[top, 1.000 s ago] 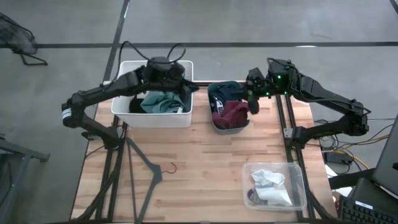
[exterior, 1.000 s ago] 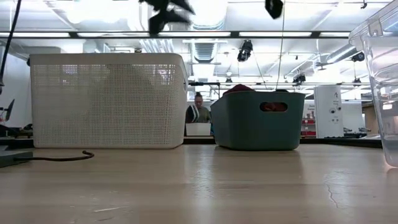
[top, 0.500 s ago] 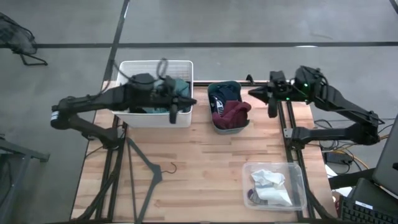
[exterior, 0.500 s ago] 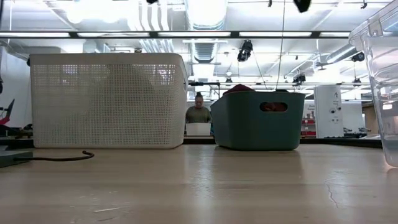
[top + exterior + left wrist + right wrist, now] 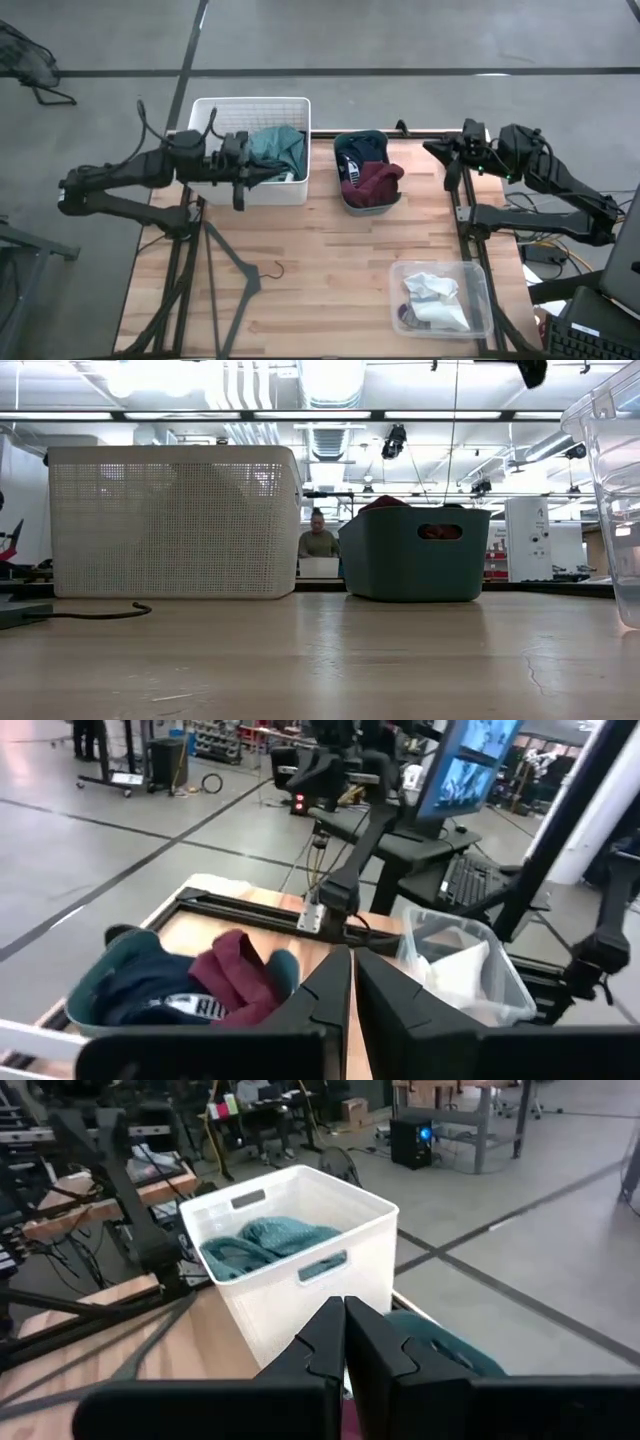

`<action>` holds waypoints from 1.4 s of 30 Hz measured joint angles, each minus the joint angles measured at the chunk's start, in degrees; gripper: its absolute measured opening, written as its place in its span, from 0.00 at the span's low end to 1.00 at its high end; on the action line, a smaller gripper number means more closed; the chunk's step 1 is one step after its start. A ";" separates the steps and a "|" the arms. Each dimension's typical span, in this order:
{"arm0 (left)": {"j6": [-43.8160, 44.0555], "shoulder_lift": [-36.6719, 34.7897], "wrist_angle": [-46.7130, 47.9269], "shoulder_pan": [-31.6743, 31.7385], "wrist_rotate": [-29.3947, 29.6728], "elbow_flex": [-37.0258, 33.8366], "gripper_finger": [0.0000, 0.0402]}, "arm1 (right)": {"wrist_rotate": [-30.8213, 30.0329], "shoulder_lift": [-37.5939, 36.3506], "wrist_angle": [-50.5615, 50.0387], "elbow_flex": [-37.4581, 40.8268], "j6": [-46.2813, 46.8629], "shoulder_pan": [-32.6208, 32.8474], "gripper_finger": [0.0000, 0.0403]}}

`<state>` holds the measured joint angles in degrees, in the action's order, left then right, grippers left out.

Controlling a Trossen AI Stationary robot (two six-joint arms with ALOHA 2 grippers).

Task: Pick & Place Cloths
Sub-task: Return to Home Position

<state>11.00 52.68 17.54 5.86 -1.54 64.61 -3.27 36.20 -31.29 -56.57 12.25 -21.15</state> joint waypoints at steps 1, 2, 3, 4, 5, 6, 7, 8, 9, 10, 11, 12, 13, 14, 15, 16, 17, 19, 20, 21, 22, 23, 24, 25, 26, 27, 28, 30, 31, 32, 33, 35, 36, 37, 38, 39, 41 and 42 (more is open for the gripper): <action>0.06 -1.16 -1.30 -0.32 -0.02 -2.21 0.06 | -0.13 -0.94 0.02 0.96 -0.04 0.00 0.02; 0.13 -2.45 -2.46 -0.64 -0.03 -4.53 0.06 | -0.17 -2.05 0.00 2.11 -0.21 -0.02 0.02; -0.15 -3.79 -3.70 -0.97 -0.02 -6.80 0.06 | -0.18 -3.18 -0.05 3.24 -0.27 -0.02 0.02; -0.48 -5.23 -4.74 -1.38 -0.02 -8.87 0.06 | -0.14 -4.34 -0.08 4.28 -0.30 -0.02 0.02; -0.48 -6.88 -5.82 -1.81 -0.02 -10.86 0.06 | -0.08 -5.51 -0.01 5.30 -0.32 -0.02 0.02; -0.50 -8.61 -6.98 -2.13 0.19 -12.71 0.06 | 0.07 -6.68 0.03 6.31 -0.37 0.00 0.02; -0.49 -10.35 -7.72 -2.40 0.77 -14.32 0.06 | 0.07 -7.87 0.04 7.34 -0.41 0.00 0.02; -0.51 -12.17 -8.10 -2.51 1.15 -15.87 0.06 | 0.07 -9.00 0.10 8.43 -0.50 0.00 0.02; -0.68 -13.90 -8.15 -2.51 1.35 -17.40 0.06 | 0.07 -10.05 0.11 9.52 -0.50 -0.02 0.02; -0.71 -15.59 -8.18 -2.51 1.74 -18.97 0.06 | 0.04 -11.11 0.11 10.66 -0.38 -0.02 0.02; -0.64 -17.24 -8.40 -2.51 2.37 -20.49 0.06 | 0.04 -12.06 0.11 11.71 -0.08 -0.02 0.02; -0.40 -18.73 -8.93 -2.51 3.50 -21.99 0.06 | 0.08 -12.99 0.14 12.68 0.12 -0.02 0.02; -0.09 -20.15 -9.73 -2.55 4.15 -23.53 0.06 | 0.24 -13.85 0.17 13.59 0.39 -0.01 0.02; 0.00 -21.49 -10.51 -2.55 4.86 -25.06 0.06 | 0.58 -14.62 0.18 14.37 0.47 0.00 0.02; 0.02 -22.71 -11.56 -2.57 5.41 -26.60 0.06 | 1.19 -15.35 0.27 15.08 0.37 0.00 0.02; 0.02 -23.75 -13.09 -2.60 5.69 -28.12 0.06 | 2.19 -16.06 0.37 15.84 -0.15 0.00 0.02; 0.02 -24.76 -14.76 -2.60 5.90 -29.75 0.06 | 3.38 -16.85 0.33 16.65 -0.80 0.00 0.02; 0.02 -26.86 -17.72 -2.60 6.18 -32.79 0.06 | 5.05 -18.38 0.37 18.27 -1.57 0.00 0.02; 0.04 -27.91 -18.76 -2.60 6.16 -34.37 0.06 | 5.59 -19.18 0.37 19.07 -1.60 0.00 0.02; 0.26 -29.02 -19.45 -2.60 6.19 -35.82 0.06 | 6.57 -19.97 0.36 19.91 -1.72 0.02 0.02; 0.66 -30.21 -19.56 -2.60 6.17 -37.19 0.06 | 7.79 -20.77 0.21 20.76 -1.92 0.02 0.02; 1.09 -31.38 -19.54 -2.60 6.18 -38.48 0.06 | 8.93 -21.54 0.14 21.60 -1.95 0.00 0.02; 1.38 -32.41 -19.56 -2.60 6.19 -39.60 0.06 | 10.33 -22.27 0.23 22.41 -1.94 0.00 0.02; 1.79 -33.41 -19.54 -2.60 6.19 -40.54 0.06 | 12.47 -22.92 0.51 23.18 -1.96 0.00 0.02; 2.16 -34.34 -19.56 -2.60 6.18 -41.31 0.06 | 15.34 -23.43 0.97 23.99 -2.04 0.01 0.02; 2.21 -35.07 -19.56 -2.60 6.16 -41.91 0.06 | 18.80 -23.83 1.65 24.95 -2.08 0.02 0.02; 2.16 -35.72 -19.65 -2.60 6.18 -42.45 0.06 | 22.46 -24.15 2.18 25.89 -2.24 0.02 0.02; 1.88 -37.07 -20.17 -2.60 6.19 -43.37 0.06 | 26.28 -24.91 4.03 27.83 -2.41 0.02 0.02; 1.58 -37.89 -20.90 -2.61 6.24 -43.81 0.06 | 26.50 -25.45 5.35 28.72 -1.93 0.02 0.02; 1.50 -38.73 -21.51 -2.60 6.66 -44.22 0.06 | 26.00 -25.93 6.49 29.55 -1.65 0.02 0.02; 1.39 -39.61 -21.45 -2.60 6.89 -44.64 0.06 | 24.93 -26.60 7.05 30.27 -1.59 0.02 0.02; 0.77 -41.35 -20.48 -2.60 7.58 -45.57 0.06 | 22.97 -27.93 7.04 31.58 -2.17 0.00 0.02; 0.45 -42.23 -20.35 -2.60 8.16 -45.85 0.06 | 22.38 -28.61 7.05 32.30 -2.06 0.01 0.02; 0.41 -43.17 -20.30 -2.62 8.80 -46.17 0.06 | 22.18 -29.38 6.96 33.08 -1.88 0.01 0.02; 0.37 -43.99 -20.18 -2.60 9.57 -46.66 0.06 | 22.08 -30.07 6.84 33.75 -1.73 0.02 0.02; 0.39 -44.63 -20.28 -2.60 9.85 -47.29 0.06 | 21.88 -30.76 6.99 34.39 -1.75 0.02 0.02; 0.66 -45.92 -19.45 -2.60 9.82 -49.06 0.06 | 21.75 -32.36 8.34 36.05 -1.79 0.02 0.02; 1.02 -46.55 -19.33 -2.61 9.79 -49.86 0.06 | 21.64 -33.37 9.77 37.07 -1.90 0.02 0.02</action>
<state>12.02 6.13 -1.78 3.25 8.25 14.75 18.37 2.83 -21.51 -19.50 10.35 -21.12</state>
